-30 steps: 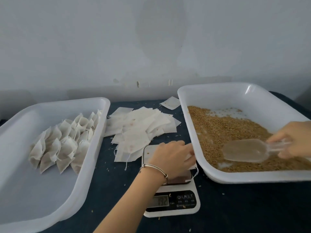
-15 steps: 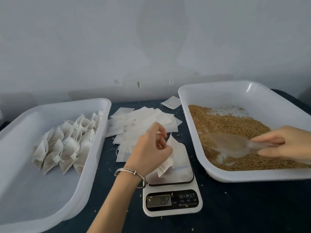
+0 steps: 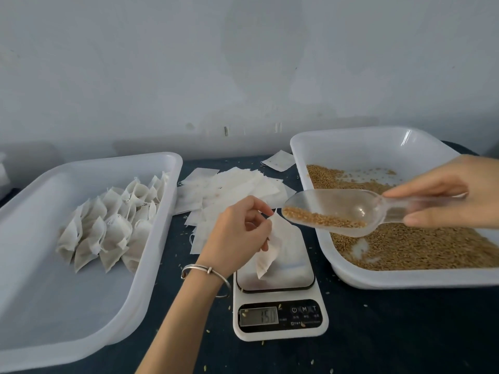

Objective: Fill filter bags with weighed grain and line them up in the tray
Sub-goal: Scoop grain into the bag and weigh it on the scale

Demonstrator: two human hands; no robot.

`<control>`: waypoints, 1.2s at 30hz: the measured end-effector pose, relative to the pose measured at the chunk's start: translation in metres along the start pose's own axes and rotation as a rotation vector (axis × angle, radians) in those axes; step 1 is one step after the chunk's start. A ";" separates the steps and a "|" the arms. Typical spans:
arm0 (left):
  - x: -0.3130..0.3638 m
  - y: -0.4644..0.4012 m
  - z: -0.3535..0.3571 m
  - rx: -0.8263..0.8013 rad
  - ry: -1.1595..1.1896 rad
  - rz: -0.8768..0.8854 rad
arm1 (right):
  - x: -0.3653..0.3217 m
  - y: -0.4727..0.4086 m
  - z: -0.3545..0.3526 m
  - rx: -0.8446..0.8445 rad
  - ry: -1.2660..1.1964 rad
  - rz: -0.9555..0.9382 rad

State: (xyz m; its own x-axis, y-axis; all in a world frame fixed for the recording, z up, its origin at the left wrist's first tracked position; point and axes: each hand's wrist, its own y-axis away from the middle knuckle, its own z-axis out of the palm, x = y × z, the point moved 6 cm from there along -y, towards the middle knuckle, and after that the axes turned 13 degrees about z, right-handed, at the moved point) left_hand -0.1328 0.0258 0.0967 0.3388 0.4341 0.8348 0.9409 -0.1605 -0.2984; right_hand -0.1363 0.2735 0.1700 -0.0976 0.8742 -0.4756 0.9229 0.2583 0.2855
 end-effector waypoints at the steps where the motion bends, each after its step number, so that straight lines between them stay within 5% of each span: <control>1: 0.000 0.001 0.000 0.002 0.003 0.000 | -0.013 0.008 0.003 -0.002 0.012 0.061; 3: 0.000 0.001 -0.001 0.006 0.013 0.002 | -0.006 0.010 -0.017 0.171 0.022 0.017; 9: -0.001 0.001 -0.001 0.006 0.015 -0.004 | -0.023 0.006 -0.014 0.174 0.225 0.029; 36: -0.002 0.000 0.002 0.003 0.015 0.003 | -0.029 0.000 -0.021 0.257 0.339 0.024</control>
State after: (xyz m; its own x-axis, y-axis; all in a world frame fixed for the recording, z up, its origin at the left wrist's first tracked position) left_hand -0.1333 0.0268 0.0940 0.3414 0.4204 0.8406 0.9399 -0.1594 -0.3020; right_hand -0.1415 0.2569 0.2011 -0.1519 0.9756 -0.1587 0.9851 0.1625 0.0561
